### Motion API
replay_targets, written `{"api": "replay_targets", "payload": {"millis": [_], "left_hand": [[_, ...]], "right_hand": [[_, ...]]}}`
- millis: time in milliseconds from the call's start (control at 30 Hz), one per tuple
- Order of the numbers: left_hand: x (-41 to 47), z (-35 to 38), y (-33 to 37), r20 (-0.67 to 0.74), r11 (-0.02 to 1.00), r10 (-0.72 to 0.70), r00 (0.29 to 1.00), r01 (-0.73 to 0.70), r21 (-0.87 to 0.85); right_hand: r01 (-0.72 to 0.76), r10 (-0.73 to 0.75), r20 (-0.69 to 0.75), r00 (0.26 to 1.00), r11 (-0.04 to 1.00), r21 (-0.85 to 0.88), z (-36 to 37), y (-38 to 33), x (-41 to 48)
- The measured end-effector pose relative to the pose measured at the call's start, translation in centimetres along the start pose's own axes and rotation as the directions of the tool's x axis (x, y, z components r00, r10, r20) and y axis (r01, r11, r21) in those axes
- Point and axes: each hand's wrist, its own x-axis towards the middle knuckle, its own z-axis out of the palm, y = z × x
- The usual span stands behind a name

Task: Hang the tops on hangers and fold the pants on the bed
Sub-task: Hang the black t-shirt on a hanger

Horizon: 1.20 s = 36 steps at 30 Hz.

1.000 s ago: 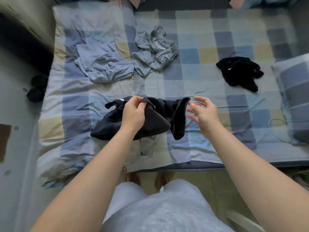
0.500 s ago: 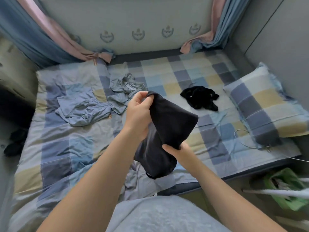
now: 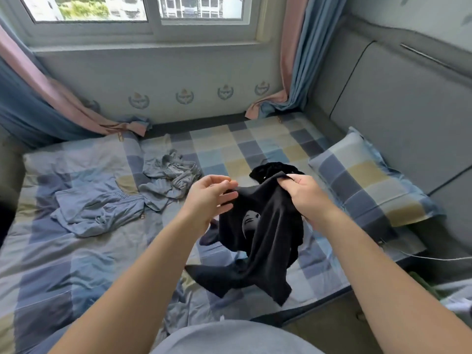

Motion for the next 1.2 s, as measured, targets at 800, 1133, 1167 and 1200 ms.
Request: {"api": "replay_targets", "payload": {"millis": [800, 1133, 1167, 1200], "left_hand": [[-0.3, 4.8, -2.5, 0.06, 0.671, 0.461, 0.885, -0.392, 0.629], [2.3, -0.1, -4.0, -0.083, 0.537, 0.192, 0.978, -0.034, 0.843], [2.4, -0.4, -3.9, -0.098, 0.562, 0.202, 0.974, -0.033, 0.827], [2.5, -0.5, -3.7, -0.112, 0.591, 0.227, 0.968, -0.045, 0.805]], "right_hand": [[0.045, -0.022, -0.043, 0.999, 0.734, 0.678, 0.4, -11.1, -2.6], [0.097, 0.028, -0.175, 0.984, 0.739, 0.666, -2.3, -8.7, -0.6], [0.1, 0.034, -0.186, 0.982, 0.738, 0.667, -2.4, -8.5, -0.2], [0.103, 0.042, -0.199, 0.979, 0.74, 0.665, -2.4, -8.1, 0.1]]}}
